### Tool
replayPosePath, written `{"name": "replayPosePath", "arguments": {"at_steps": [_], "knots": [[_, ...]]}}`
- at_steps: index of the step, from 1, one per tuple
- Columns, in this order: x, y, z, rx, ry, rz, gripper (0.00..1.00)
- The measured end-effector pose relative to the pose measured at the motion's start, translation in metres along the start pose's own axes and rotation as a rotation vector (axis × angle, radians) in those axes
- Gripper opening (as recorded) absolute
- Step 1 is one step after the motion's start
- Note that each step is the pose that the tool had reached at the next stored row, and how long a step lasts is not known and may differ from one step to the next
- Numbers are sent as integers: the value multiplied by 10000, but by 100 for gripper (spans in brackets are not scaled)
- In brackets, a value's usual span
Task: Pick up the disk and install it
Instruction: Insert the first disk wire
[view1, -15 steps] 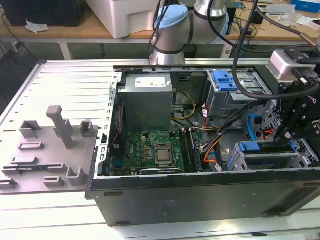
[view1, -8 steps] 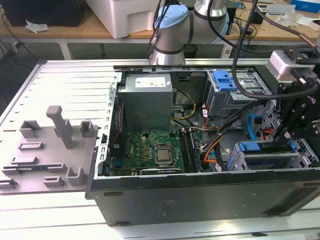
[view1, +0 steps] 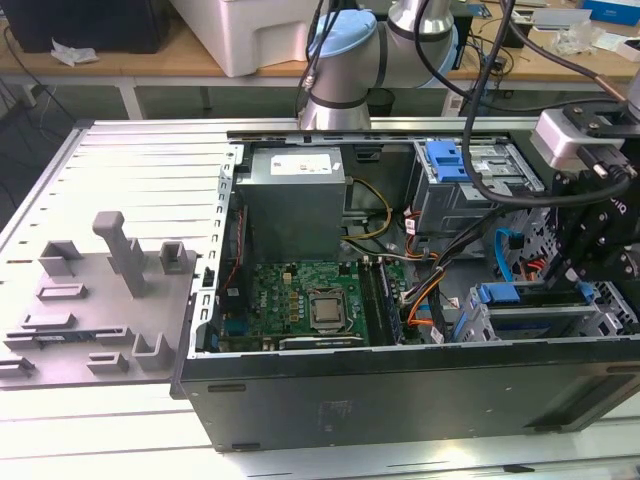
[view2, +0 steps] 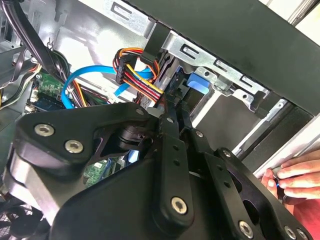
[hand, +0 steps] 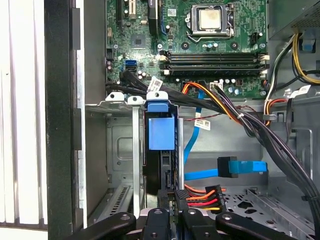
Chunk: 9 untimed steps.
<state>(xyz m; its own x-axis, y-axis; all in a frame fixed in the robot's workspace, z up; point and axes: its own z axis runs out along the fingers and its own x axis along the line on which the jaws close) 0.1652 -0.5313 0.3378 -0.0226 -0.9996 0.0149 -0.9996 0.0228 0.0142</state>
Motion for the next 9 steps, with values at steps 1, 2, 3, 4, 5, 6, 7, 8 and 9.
{"name": "replayPosePath", "arguments": {"at_steps": [1, 2, 3, 4, 5, 6, 7, 8, 9], "knots": [[0, 0, 3, 0, 0, 0, 16], [0, 0, 5, 0, 0, 0, 16], [0, 0, 6, 0, 1, 0, 16], [0, 0, 9, 0, 1, 0, 16], [0, 0, 11, 0, 0, 0, 16], [0, 0, 12, 0, 1, 0, 16], [0, 0, 12, 0, 1, 0, 16], [0, 0, 13, 0, 1, 0, 16], [0, 0, 14, 0, -1, 0, 16]]}}
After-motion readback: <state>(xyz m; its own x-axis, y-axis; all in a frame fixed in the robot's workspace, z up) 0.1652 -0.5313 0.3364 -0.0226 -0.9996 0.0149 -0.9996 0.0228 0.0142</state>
